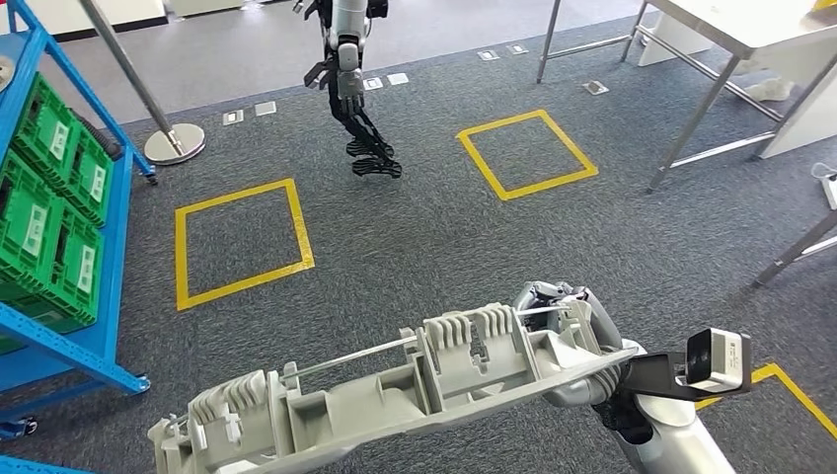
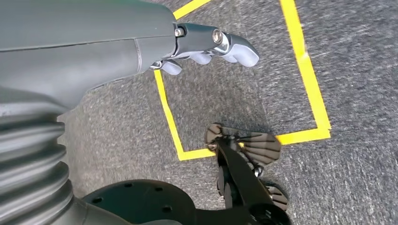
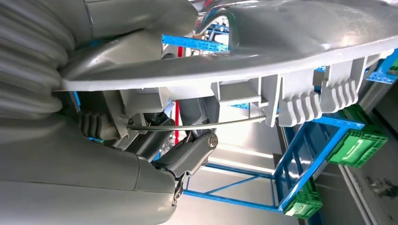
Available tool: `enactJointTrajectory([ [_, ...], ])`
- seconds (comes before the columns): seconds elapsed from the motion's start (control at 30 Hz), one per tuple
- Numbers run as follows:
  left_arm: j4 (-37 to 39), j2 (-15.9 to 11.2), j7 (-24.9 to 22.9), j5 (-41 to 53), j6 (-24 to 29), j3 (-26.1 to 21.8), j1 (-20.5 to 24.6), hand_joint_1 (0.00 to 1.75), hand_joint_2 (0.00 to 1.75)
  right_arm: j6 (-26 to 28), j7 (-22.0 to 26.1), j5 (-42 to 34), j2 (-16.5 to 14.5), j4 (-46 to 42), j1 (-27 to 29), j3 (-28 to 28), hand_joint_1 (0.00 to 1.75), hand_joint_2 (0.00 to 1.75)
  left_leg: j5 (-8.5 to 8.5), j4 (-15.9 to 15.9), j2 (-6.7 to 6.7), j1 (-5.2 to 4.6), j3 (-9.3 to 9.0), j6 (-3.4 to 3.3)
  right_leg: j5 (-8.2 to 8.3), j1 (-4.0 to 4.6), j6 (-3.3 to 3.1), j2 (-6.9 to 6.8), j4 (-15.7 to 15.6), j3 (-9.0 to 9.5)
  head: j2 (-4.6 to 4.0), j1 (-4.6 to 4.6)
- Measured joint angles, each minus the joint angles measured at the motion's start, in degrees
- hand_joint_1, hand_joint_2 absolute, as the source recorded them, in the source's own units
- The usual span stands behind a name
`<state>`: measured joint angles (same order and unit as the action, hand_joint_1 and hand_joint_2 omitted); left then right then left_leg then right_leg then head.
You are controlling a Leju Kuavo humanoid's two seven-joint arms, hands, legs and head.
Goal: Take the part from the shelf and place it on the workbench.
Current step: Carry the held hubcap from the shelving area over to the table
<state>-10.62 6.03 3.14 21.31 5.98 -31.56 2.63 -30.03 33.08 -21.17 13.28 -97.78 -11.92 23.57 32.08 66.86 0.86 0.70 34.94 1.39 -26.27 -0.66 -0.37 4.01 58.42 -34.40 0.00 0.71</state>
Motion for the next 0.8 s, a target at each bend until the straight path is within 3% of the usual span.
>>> enactJointTrajectory([
  [0.07,0.03,-0.09,0.18,-0.09,0.03,0.00,0.01,0.00,1.75,-0.08,0.10,-0.05,-0.01,0.16,-0.41,0.16,1.75,1.75,-2.28,-6.40,2.69,0.31,-2.80,-0.19,0.09,0.00,0.63,1.28,0.26,-0.33,0.00,0.04],
  [0.13,0.07,-0.16,0.36,-0.10,0.03,0.00,-0.02,0.00,1.75,-0.03,0.10,-0.08,-0.01,0.26,-0.64,0.37,1.75,1.75,-2.34,-8.03,3.68,0.21,-3.46,-0.72,0.44,-0.09,1.51,2.47,0.17,-0.78,0.00,0.05],
  [0.2,0.07,-0.24,0.44,-0.14,0.03,0.00,-0.03,0.00,1.75,0.01,0.10,-0.05,0.07,0.32,-0.54,0.53,1.75,1.75,-2.74,-8.31,2.34,0.12,-3.57,-1.64,0.75,-0.30,2.28,3.04,0.01,-1.09,0.00,0.04],
  [0.23,0.06,-0.31,0.49,-0.17,0.03,-0.01,-0.01,0.00,1.75,0.02,0.10,-0.02,0.13,0.33,-0.48,0.57,1.75,1.75,-2.99,-8.58,1.67,0.15,-3.66,-2.10,0.30,-0.23,2.52,2.10,0.65,-1.48,0.00,-0.11],
  [0.27,0.05,-0.36,0.53,-0.21,0.03,-0.02,0.00,0.00,1.75,0.01,0.10,0.02,0.20,0.35,-0.46,0.58,1.75,1.75,-3.20,-8.85,0.93,0.20,-3.67,-2.50,-0.83,-0.14,2.68,0.66,2.44,-2.36,0.00,-0.28],
  [0.33,0.05,-0.54,0.58,-0.26,0.03,-0.04,-0.13,0.00,1.75,-0.04,0.11,0.05,0.25,0.45,-0.44,0.67,1.75,1.75,-3.28,-8.99,-0.57,0.00,-3.60,-2.92,-4.55,0.03,2.85,-2.41,9.36,-5.58,0.00,-0.67],
  [0.4,0.08,-0.63,0.53,-0.26,0.03,-0.06,-0.31,0.00,1.75,-0.09,0.11,0.07,0.25,0.73,-0.41,0.77,1.75,1.75,-3.19,-8.91,-2.21,-0.21,-3.51,-3.07,-6.91,-0.01,3.00,-3.16,15.67,-8.43,0.00,-0.74],
  [0.43,0.08,-0.64,0.50,-0.26,-0.01,-0.07,-0.33,0.00,1.75,-0.09,0.10,0.09,0.25,0.92,-0.41,0.80,1.75,1.75,-3.12,-8.84,-2.96,-0.25,-3.49,-3.08,-6.60,-0.01,3.02,-3.25,16.15,-8.50,0.00,-0.75],
  [0.5,0.09,-0.60,0.42,-0.24,-0.13,-0.07,-0.25,0.00,1.75,-0.10,0.10,0.11,0.25,1.29,-0.57,0.82,1.75,1.75,-2.90,-8.60,-4.28,-0.27,-3.54,-2.92,-3.51,0.02,2.92,-4.18,10.54,-5.15,0.00,-0.82],
  [0.57,0.08,-0.55,0.38,-0.22,-0.34,-0.07,-0.15,0.00,1.75,-0.20,0.11,0.11,0.22,1.48,-0.99,0.83,1.75,1.75,-2.50,-8.21,-5.33,-0.56,-3.60,-2.47,-1.23,0.32,2.30,-6.56,3.11,-1.03,0.00,-0.94],
  [0.63,0.07,-0.54,0.38,-0.22,-0.53,-0.07,-0.05,0.00,1.75,-0.34,0.15,0.10,0.20,1.55,-1.30,0.84,1.75,1.75,-2.24,-8.10,-6.20,-0.84,-3.74,-1.92,-1.06,0.68,1.50,-7.45,0.56,0.15,0.00,-0.92],
  [0.7,0.07,-0.55,0.38,-0.22,-0.59,-0.07,0.10,0.00,1.75,-0.40,0.17,0.11,0.19,1.66,-1.33,0.84,1.75,1.75,-2.05,-8.16,-6.73,-0.75,-3.99,-1.30,-0.76,0.57,0.84,-6.25,0.33,0.02,0.00,-0.84],
  [0.77,0.07,-0.51,0.38,-0.21,-0.63,-0.07,0.22,0.00,1.75,-0.42,0.17,0.13,0.19,1.75,-1.43,0.84,1.75,1.75,-0.56,-6.15,-4.75,-0.50,-3.22,-0.62,-0.45,0.21,0.21,-5.21,0.03,0.03,0.00,-0.72],
  [0.8,0.08,-0.49,0.38,-0.18,-0.70,-0.07,0.23,0.00,1.75,-0.45,0.17,0.14,0.13,1.75,-1.50,0.87,1.75,1.75,0.97,-3.52,-3.23,-0.34,-2.03,-0.35,-0.35,0.08,-0.02,-4.73,-0.04,0.04,0.00,-0.60],
])
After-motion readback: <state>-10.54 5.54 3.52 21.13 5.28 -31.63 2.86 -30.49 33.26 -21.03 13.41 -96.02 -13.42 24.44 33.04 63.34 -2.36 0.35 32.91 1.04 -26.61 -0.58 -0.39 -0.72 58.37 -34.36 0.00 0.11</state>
